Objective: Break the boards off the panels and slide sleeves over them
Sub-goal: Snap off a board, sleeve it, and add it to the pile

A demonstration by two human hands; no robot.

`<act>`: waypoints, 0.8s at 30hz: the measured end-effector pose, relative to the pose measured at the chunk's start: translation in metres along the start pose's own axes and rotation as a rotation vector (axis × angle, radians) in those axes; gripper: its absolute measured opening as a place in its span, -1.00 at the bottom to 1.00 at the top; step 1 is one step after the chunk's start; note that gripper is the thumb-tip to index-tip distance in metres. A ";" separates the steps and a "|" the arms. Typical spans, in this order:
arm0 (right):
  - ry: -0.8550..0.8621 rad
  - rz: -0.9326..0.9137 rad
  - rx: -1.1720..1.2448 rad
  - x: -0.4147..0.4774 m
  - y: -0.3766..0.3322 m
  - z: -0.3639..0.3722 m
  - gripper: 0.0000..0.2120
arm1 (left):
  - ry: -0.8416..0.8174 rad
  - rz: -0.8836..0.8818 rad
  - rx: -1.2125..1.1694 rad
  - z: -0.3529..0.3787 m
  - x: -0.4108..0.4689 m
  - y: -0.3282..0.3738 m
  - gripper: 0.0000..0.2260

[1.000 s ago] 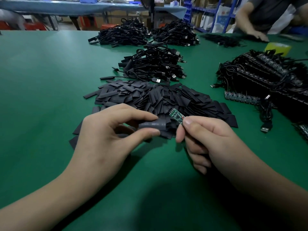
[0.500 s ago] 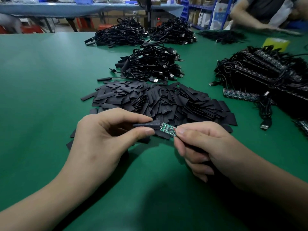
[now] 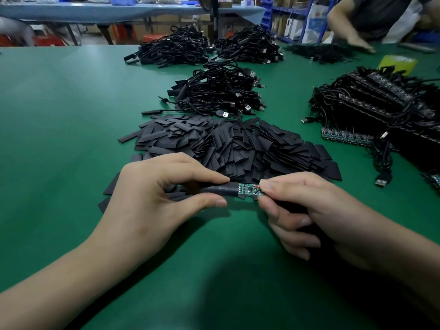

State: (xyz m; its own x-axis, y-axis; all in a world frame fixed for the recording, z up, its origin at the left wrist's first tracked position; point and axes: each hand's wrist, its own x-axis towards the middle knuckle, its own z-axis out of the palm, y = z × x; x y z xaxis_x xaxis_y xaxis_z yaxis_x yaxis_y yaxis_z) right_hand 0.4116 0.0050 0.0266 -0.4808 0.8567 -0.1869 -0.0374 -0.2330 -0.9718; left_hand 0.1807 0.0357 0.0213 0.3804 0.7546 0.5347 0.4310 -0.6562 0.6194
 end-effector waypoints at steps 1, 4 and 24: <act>-0.005 0.000 -0.008 0.000 0.000 0.000 -0.64 | 0.001 0.001 0.003 0.000 0.000 0.000 -0.79; -0.004 -0.006 -0.085 0.002 0.002 0.002 -0.63 | 0.004 -0.021 -0.001 0.001 -0.002 -0.002 -0.81; -0.082 -0.011 -0.243 -0.002 0.000 0.005 -0.64 | -0.095 0.002 -0.098 -0.001 0.000 -0.009 -0.81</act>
State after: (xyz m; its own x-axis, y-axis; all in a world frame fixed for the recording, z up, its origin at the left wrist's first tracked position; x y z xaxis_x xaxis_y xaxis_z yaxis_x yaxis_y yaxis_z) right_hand 0.4085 0.0012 0.0277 -0.5511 0.8161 -0.1738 0.1642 -0.0981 -0.9815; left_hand 0.1761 0.0411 0.0164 0.4593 0.7460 0.4822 0.3497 -0.6509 0.6739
